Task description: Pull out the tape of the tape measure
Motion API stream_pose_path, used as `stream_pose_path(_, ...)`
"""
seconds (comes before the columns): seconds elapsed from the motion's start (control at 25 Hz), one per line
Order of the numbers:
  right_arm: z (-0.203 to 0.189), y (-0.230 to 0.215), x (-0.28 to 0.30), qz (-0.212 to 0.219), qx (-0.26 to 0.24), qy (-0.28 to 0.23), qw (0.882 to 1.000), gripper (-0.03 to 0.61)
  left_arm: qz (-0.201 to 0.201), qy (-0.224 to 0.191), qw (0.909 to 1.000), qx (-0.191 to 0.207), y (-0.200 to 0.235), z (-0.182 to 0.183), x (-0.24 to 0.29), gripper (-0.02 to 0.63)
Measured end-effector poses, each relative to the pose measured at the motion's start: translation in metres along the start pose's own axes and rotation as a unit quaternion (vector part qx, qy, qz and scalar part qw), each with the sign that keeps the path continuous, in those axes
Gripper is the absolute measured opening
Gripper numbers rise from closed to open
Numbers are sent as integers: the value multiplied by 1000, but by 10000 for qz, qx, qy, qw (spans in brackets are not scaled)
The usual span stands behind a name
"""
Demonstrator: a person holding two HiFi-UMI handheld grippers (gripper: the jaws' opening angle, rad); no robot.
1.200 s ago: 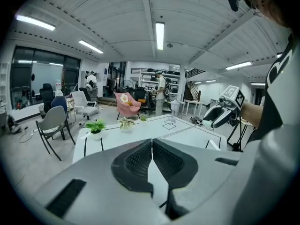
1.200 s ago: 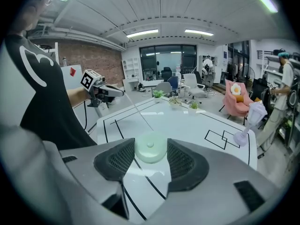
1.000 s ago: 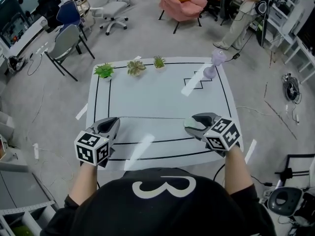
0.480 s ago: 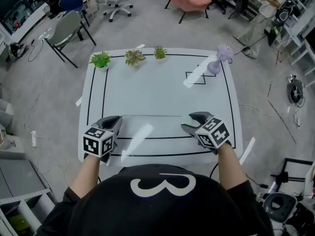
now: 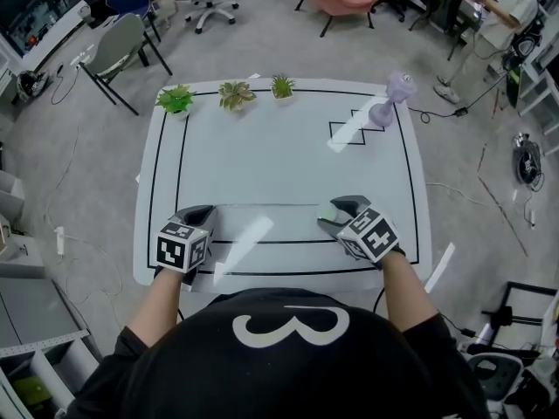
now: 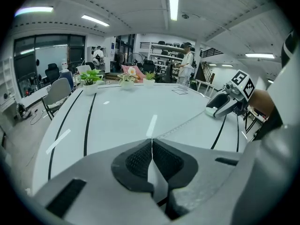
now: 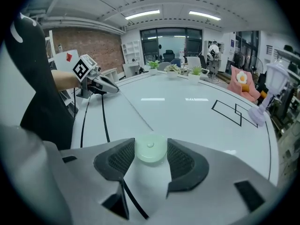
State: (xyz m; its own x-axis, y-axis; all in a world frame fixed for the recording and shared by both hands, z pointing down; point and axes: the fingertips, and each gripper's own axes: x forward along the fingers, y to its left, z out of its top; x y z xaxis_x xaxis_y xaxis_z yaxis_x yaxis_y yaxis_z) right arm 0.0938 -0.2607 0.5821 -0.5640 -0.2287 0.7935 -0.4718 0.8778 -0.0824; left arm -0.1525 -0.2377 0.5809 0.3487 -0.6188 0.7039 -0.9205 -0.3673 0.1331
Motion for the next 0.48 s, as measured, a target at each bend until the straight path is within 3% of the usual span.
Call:
stream_pose_path(0.2, -8, 0, 4, -60, -45, 51, 10000, 221, 141, 108, 9993, 317, -2, -4, 6, 12)
stream_pose_path(0.48, -7, 0, 4, -171, -32, 57, 9998, 221, 53, 181, 9989, 436, -3, -2, 8, 30)
